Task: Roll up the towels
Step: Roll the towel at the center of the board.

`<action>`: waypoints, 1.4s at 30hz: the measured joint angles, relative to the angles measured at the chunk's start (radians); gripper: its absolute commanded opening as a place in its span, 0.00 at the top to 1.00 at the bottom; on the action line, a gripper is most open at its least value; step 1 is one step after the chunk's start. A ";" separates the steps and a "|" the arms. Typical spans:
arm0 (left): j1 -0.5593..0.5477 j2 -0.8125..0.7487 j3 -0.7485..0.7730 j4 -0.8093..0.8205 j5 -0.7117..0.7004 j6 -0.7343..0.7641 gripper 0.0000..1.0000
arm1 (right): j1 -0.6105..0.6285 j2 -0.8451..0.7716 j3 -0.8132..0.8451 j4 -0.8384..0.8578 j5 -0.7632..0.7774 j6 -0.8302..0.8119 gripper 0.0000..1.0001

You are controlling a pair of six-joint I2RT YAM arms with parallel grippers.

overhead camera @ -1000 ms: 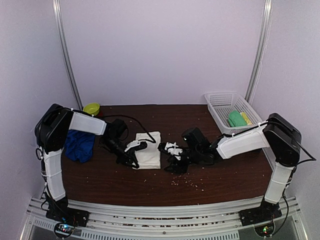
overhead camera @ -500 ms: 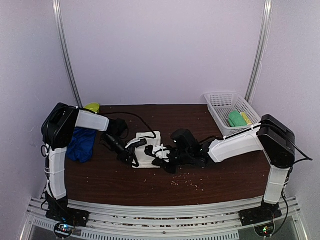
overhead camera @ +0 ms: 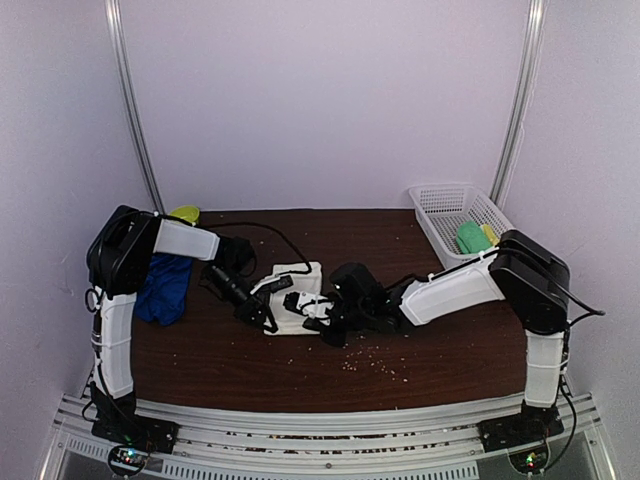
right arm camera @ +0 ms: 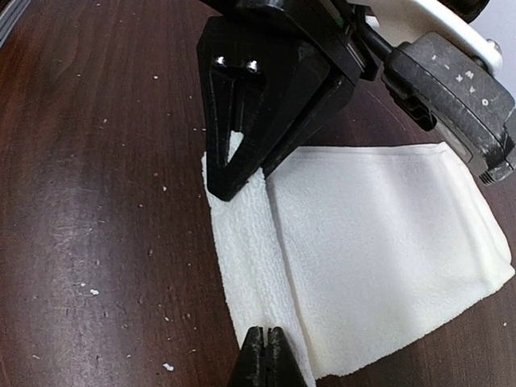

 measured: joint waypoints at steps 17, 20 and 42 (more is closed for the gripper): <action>0.002 0.009 0.041 -0.037 -0.005 -0.014 0.65 | -0.002 0.056 0.037 -0.017 0.075 0.038 1.00; 0.002 0.007 0.047 -0.042 -0.005 -0.017 0.58 | -0.005 0.057 0.037 -0.017 0.077 0.050 1.00; 0.055 -0.105 -0.019 0.068 -0.147 -0.057 0.30 | -0.022 0.087 0.084 -0.036 0.073 0.105 1.00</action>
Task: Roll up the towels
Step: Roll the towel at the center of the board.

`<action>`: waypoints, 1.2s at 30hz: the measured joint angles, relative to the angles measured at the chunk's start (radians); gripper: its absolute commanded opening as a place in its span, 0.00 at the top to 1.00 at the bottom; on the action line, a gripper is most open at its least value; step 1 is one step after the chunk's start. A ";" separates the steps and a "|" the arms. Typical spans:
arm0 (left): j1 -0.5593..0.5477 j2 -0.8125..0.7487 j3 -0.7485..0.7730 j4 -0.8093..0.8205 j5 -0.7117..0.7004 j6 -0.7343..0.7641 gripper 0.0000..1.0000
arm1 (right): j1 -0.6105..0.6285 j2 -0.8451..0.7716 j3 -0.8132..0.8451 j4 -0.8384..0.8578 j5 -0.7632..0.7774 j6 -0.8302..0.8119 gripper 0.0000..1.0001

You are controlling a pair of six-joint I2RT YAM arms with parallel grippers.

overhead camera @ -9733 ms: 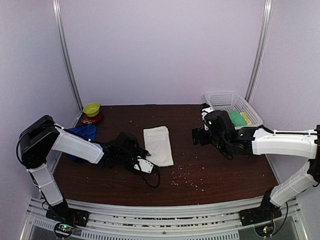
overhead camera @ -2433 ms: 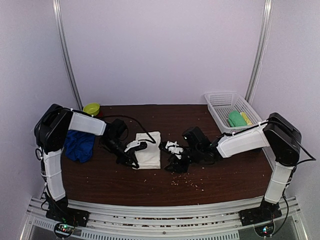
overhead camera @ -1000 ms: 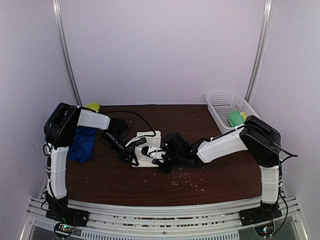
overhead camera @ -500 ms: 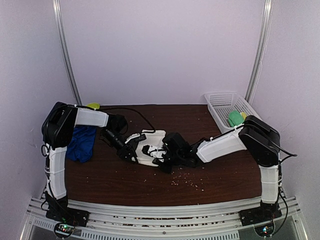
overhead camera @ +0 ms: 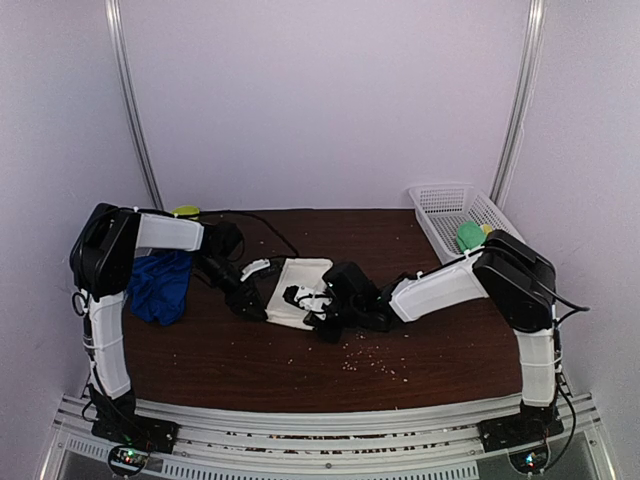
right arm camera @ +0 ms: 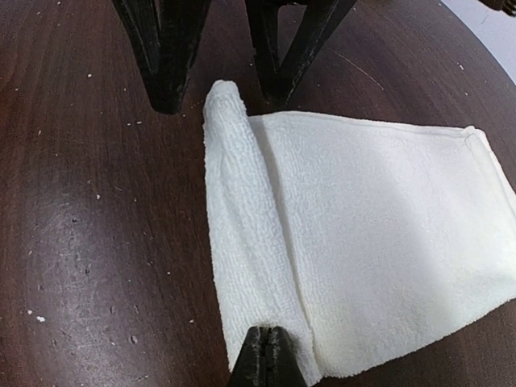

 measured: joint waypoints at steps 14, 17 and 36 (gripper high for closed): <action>-0.001 -0.206 -0.124 0.251 -0.076 -0.035 0.26 | -0.040 0.021 0.048 -0.046 -0.082 0.080 1.00; -0.008 -0.195 -0.138 0.274 -0.087 -0.035 0.26 | -0.049 0.024 0.057 -0.057 -0.101 0.097 1.00; -0.048 -0.084 -0.171 0.452 -0.290 -0.143 0.33 | -0.084 0.062 0.121 -0.112 -0.225 0.153 1.00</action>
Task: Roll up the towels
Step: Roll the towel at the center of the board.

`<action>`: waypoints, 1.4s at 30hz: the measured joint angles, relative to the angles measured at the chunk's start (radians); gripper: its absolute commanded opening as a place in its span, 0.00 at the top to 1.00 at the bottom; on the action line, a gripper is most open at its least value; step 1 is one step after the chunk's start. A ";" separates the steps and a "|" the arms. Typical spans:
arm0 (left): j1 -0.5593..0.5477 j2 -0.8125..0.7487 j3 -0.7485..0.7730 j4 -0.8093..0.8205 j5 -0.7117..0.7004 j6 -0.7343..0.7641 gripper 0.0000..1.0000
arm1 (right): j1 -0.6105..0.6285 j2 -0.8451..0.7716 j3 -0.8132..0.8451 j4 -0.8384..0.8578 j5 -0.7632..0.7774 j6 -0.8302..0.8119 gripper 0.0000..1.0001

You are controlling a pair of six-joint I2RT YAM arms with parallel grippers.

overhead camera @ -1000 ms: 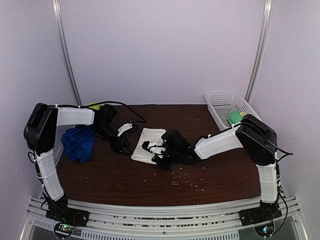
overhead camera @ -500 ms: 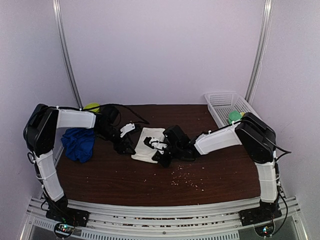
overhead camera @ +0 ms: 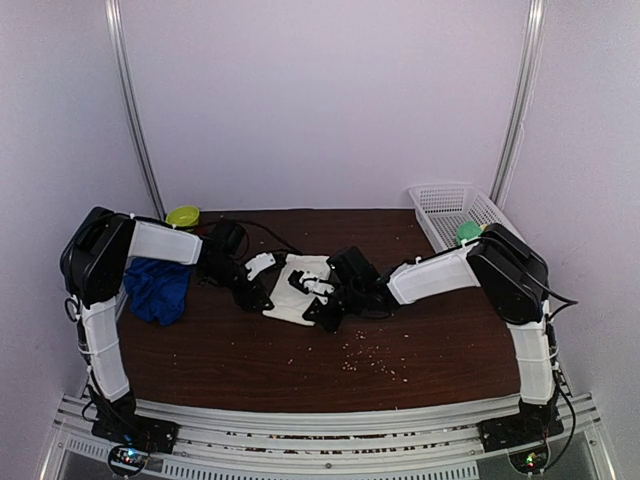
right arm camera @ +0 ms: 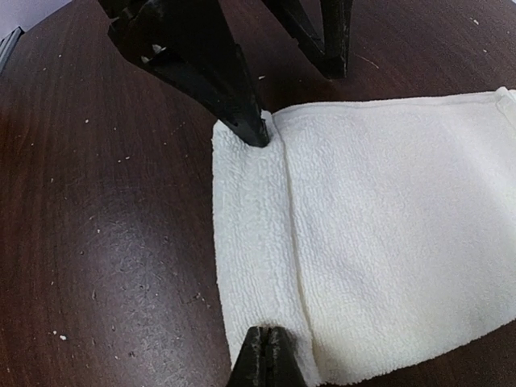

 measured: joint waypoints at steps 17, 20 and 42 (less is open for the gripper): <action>0.009 -0.143 -0.108 0.101 -0.084 0.004 0.22 | -0.033 0.023 0.050 -0.064 -0.085 0.045 1.00; 0.013 -0.213 -0.151 0.157 -0.089 0.058 0.22 | -0.044 0.031 0.066 -0.084 -0.114 0.065 1.00; -0.238 -0.465 -0.719 0.801 -0.284 0.641 0.50 | -0.122 0.097 0.156 -0.154 -0.293 0.216 1.00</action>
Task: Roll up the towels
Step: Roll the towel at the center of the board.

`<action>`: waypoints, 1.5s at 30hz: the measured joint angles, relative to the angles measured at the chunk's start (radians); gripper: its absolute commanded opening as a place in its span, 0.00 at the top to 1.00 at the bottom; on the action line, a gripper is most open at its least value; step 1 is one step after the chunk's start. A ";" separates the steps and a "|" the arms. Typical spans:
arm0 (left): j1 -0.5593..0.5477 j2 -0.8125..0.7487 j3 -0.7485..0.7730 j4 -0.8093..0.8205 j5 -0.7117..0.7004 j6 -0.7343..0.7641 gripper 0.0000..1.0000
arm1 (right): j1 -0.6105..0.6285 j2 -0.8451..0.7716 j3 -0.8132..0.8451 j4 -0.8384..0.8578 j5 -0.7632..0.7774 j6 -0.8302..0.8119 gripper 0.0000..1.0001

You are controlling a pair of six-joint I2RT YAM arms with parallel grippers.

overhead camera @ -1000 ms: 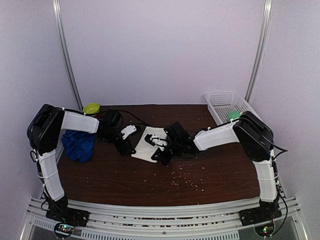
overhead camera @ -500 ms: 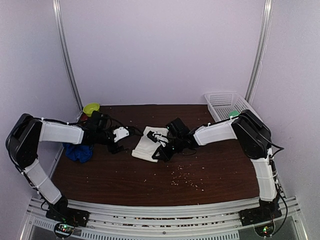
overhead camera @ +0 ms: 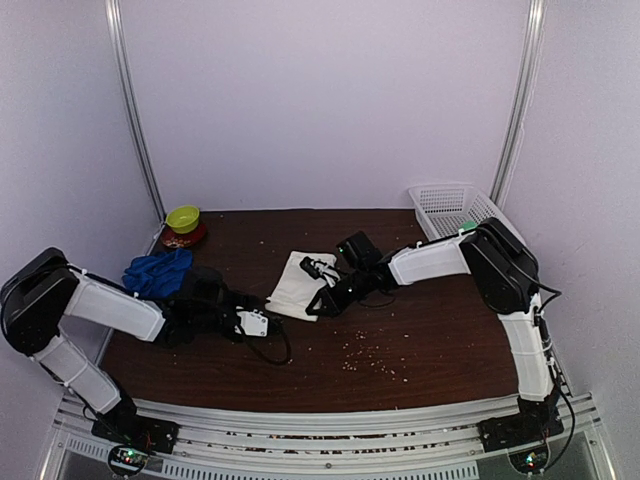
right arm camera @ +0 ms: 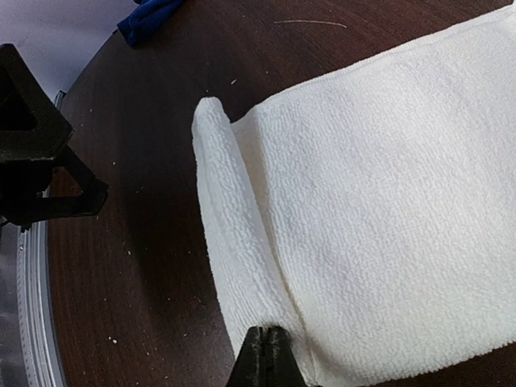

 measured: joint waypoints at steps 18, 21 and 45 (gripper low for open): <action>-0.038 0.287 0.009 0.347 -0.224 0.176 0.48 | -0.011 0.000 0.000 -0.006 -0.015 -0.002 1.00; -0.040 0.340 0.013 0.435 -0.256 0.201 0.49 | -0.013 0.000 0.000 -0.008 -0.016 -0.003 1.00; -0.047 0.439 0.053 0.537 -0.279 0.265 0.76 | -0.020 0.000 0.000 -0.012 -0.029 -0.007 1.00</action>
